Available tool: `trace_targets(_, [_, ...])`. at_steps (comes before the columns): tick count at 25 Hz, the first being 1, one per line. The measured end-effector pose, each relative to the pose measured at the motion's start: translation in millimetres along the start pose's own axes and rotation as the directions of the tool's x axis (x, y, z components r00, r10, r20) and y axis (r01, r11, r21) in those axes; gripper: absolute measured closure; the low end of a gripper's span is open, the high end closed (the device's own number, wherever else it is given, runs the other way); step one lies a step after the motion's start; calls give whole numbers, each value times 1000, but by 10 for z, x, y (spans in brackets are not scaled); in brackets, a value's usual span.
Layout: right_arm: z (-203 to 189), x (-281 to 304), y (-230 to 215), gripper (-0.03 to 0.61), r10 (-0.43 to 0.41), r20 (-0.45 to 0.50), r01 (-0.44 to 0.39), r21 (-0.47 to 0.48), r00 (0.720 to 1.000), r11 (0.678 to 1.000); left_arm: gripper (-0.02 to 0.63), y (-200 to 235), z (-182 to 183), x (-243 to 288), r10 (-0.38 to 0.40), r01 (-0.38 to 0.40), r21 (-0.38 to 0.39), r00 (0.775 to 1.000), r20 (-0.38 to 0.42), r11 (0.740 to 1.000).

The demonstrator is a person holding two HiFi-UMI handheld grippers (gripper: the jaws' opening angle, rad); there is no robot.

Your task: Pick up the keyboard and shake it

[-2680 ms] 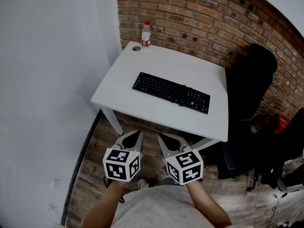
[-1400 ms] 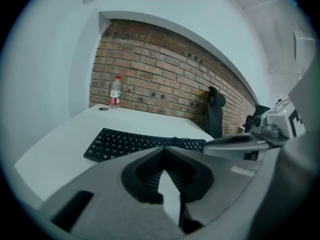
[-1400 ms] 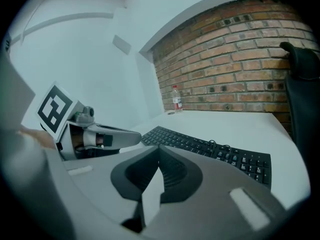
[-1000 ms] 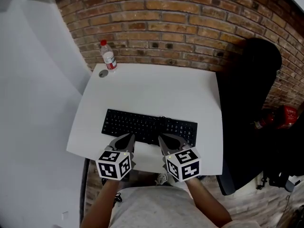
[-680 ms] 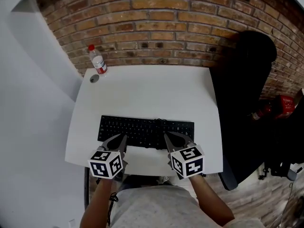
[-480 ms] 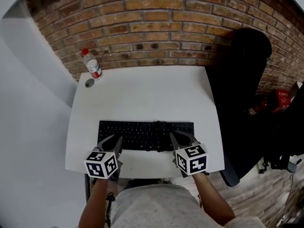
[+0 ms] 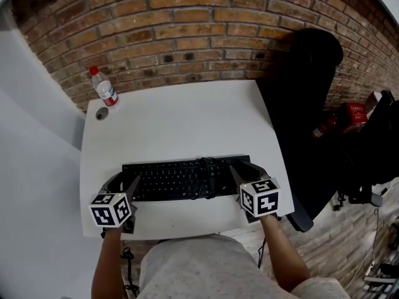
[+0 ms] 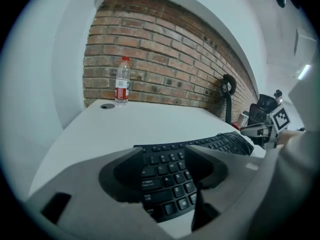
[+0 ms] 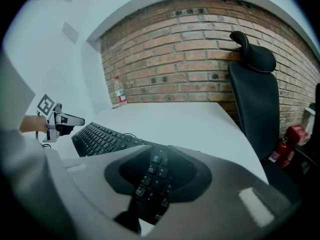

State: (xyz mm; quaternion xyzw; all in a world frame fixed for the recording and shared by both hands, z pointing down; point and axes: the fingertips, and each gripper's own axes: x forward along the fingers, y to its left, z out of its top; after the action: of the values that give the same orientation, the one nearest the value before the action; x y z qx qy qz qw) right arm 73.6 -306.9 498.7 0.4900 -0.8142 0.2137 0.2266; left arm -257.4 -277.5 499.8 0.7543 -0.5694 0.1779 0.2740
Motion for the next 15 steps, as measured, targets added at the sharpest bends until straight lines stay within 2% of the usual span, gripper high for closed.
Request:
trace_targets(3, [-64, 0, -122, 436, -37, -20, 37, 2, 999, 999, 319, 150, -17, 55, 1, -1, -15, 1000, -13, 1000])
trace_targets(6, [-110, 9, -209, 405, -61, -41, 62, 12, 997, 998, 244, 238, -46, 118, -20, 19, -39, 999, -36, 999])
trace_targets(11, [-152, 24, -334, 350, -67, -75, 70, 41, 995, 997, 189, 222, -117, 231, -66, 61, -66, 995, -80, 996])
trace_targets(15, [-202, 93, -396, 264, -40, -113, 51, 98, 993, 994, 168, 210, -147, 297, -93, 84, -85, 990, -108, 993])
